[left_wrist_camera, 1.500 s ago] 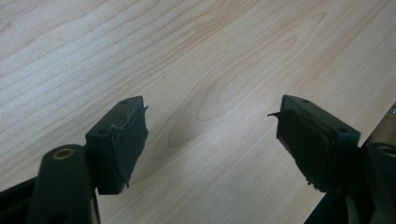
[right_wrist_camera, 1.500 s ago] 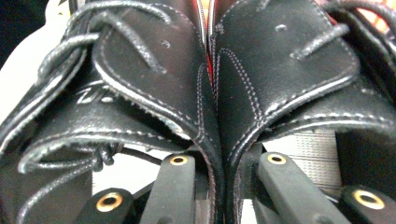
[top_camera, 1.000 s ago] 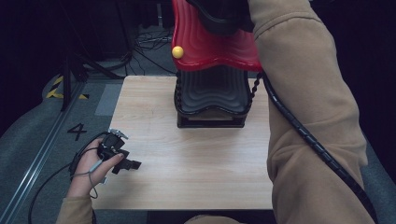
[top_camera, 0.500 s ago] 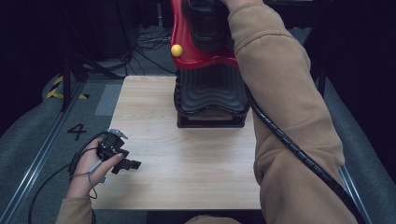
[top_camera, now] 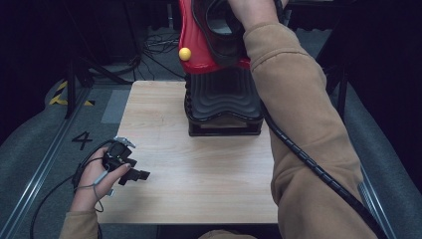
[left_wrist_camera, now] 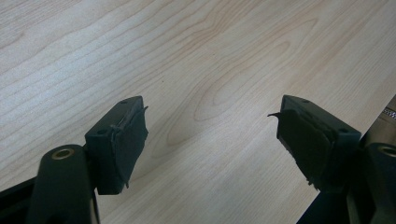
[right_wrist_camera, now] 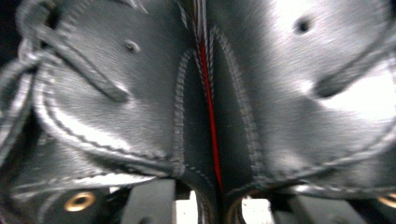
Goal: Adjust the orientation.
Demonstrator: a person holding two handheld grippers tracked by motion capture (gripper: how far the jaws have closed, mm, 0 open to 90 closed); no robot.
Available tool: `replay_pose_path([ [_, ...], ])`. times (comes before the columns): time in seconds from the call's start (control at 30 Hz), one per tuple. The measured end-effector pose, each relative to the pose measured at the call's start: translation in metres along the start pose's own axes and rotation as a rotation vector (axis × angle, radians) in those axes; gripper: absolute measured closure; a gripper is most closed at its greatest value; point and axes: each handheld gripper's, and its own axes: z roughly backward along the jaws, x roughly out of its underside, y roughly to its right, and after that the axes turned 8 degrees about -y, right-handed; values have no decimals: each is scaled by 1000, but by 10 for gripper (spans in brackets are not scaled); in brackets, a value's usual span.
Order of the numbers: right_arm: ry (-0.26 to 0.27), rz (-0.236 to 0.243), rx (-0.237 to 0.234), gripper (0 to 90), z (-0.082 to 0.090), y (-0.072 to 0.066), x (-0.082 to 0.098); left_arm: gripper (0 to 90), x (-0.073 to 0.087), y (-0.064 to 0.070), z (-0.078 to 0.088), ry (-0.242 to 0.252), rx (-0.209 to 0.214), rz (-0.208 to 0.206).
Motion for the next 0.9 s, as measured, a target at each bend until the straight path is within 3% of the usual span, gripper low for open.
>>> replay_pose_path([
  [0.07,-11,-4,-11,627,1,2,1,248,-1,1,0,-3,0,-3],
  [0.1,-22,2,-30,549,4,6,4,248,-1,1,-1,-4,-3,-9],
  [0.23,-26,15,-66,492,8,14,11,248,-4,4,-2,-16,-7,-21],
  [0.5,14,49,-114,462,35,31,29,247,-8,9,-4,-31,-20,-43],
  [0.7,38,119,-175,451,58,46,53,246,-10,12,-6,-38,-28,-41],
  [0.9,38,173,-166,451,74,70,85,246,-11,16,-6,-51,-39,-43],
])
